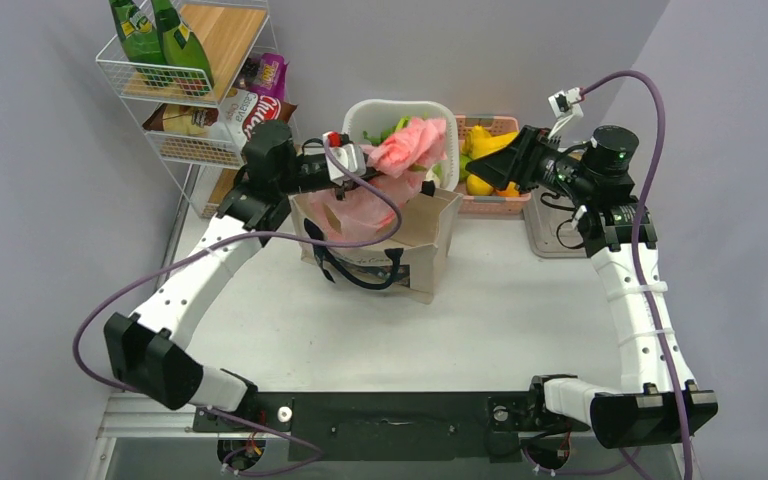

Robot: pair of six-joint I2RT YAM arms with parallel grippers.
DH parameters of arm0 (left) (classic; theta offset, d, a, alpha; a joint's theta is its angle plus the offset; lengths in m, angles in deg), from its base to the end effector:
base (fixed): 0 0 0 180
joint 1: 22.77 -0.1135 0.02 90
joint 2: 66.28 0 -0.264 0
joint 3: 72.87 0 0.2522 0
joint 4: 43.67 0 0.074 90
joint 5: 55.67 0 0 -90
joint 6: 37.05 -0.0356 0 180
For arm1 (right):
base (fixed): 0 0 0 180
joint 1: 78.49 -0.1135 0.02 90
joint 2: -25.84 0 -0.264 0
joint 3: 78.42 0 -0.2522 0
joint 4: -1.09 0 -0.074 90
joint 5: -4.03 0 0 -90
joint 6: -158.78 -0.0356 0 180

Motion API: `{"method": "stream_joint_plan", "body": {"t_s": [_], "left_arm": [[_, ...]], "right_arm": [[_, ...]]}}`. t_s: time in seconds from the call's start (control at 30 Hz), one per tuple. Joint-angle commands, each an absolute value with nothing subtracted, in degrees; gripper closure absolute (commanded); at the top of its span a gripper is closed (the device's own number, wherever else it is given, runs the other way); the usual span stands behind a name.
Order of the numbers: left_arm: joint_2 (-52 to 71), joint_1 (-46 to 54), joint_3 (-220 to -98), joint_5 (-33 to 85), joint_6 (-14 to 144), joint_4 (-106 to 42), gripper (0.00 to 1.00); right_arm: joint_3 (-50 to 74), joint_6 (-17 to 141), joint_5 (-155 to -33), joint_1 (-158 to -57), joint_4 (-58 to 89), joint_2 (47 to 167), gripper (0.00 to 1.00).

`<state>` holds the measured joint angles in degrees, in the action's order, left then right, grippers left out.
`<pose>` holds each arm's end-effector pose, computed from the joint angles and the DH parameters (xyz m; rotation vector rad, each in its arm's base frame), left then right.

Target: Untie the knot of the grocery bags and take out the mixed food

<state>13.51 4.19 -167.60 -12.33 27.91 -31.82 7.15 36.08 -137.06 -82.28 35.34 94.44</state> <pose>0.2692 -0.1660 0.4436 1.2102 0.9985 -0.6410 0.2436 0.0439 0.4551 -0.2520 1.8033 1.2188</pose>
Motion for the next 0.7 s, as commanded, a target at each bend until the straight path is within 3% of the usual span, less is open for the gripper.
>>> {"method": "stream_joint_plan", "body": {"t_s": [0.0, 0.23, 0.53, 0.67], "left_arm": [[17.09, 3.39, -170.81, -24.92, 9.91, -11.88, 1.00], [24.09, 2.56, -176.93, -19.67, -25.05, 24.45, 1.00], [49.68, 8.08, -204.30, -2.61, -32.48, 51.82, 1.00], [57.42, 10.85, -212.67, 3.18, -33.68, 60.07, 0.95]], "right_arm": [[5.43, 44.41, -134.15, -82.41, 40.67, 93.59, 0.32], [5.71, 51.89, -133.23, -82.43, 48.27, 92.97, 0.32], [4.99, 53.71, -132.82, -82.22, 49.35, 94.43, 0.32], [5.59, 55.05, -132.52, -81.99, 49.99, 93.81, 0.32]]}}
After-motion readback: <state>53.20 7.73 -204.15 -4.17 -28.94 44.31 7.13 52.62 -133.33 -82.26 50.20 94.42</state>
